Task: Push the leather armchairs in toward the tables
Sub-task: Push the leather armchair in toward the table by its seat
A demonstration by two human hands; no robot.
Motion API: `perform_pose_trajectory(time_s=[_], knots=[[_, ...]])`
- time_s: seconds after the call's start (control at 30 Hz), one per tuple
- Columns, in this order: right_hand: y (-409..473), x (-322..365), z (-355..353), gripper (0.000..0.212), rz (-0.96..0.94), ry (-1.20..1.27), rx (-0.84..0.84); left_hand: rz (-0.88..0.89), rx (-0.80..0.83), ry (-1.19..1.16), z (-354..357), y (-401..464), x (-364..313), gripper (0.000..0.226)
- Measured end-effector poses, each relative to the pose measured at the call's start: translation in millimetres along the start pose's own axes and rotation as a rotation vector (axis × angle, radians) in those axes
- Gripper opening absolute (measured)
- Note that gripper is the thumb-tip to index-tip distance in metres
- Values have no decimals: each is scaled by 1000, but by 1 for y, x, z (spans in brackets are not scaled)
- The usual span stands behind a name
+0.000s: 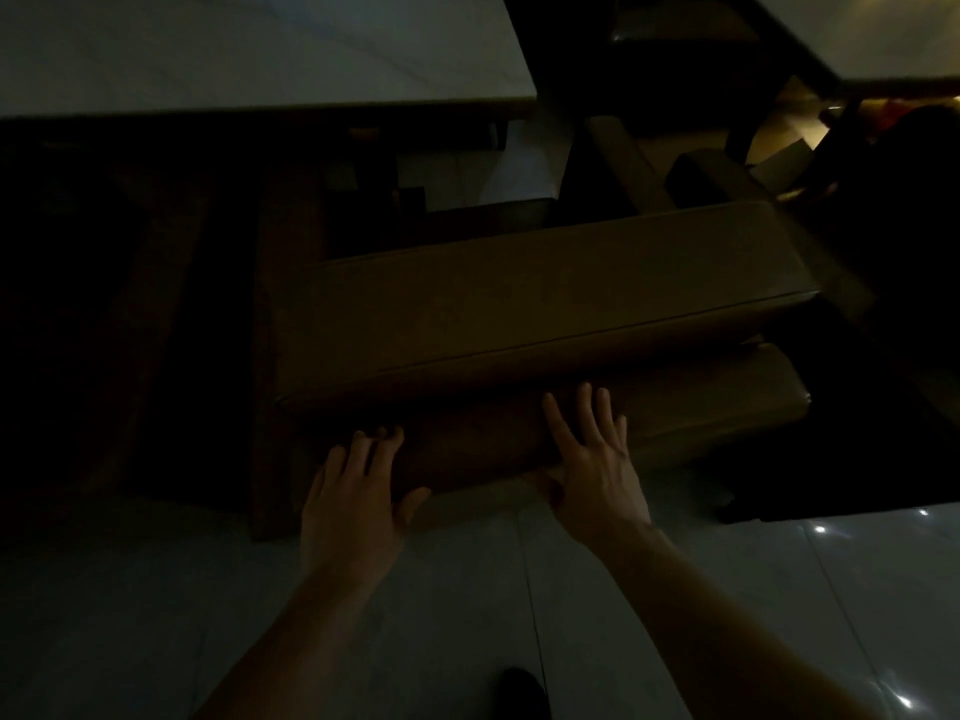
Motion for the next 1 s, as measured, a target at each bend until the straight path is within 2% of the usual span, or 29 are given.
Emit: perform_pose_trajectory(time_s=[0.1,0.23,0.4,0.57,0.77,1.0], knots=[[1,5,-8,95,36,-72,73,0,42,-16,-6,2,-3,68],[-16,15,-39,95,73,-24,191,-10,149,-61,-23,-2,-9,76],[-73,26,-93,101,108,-17,172,90,120,-119,-84,-15,-35,85],[-126,11,-164,93,179,17,75,208,101,-155,-151,-22,-86,89],[-170,-43,-244,92,232,29,-66,350,63,-134,-212,-24,-182,92],[-217,-164,-312,95,270,18,-182,469,3,-82,-234,-37,-324,97]])
Point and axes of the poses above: each hand's wrist, its own y-axis towards the middle knuckle, its own z-axis out of the palm, x = y × z, the point moved 4 cm from there along y, towards the middle knuckle, and after that the axes turned 7 degrees about z, right-handed, at the moved point
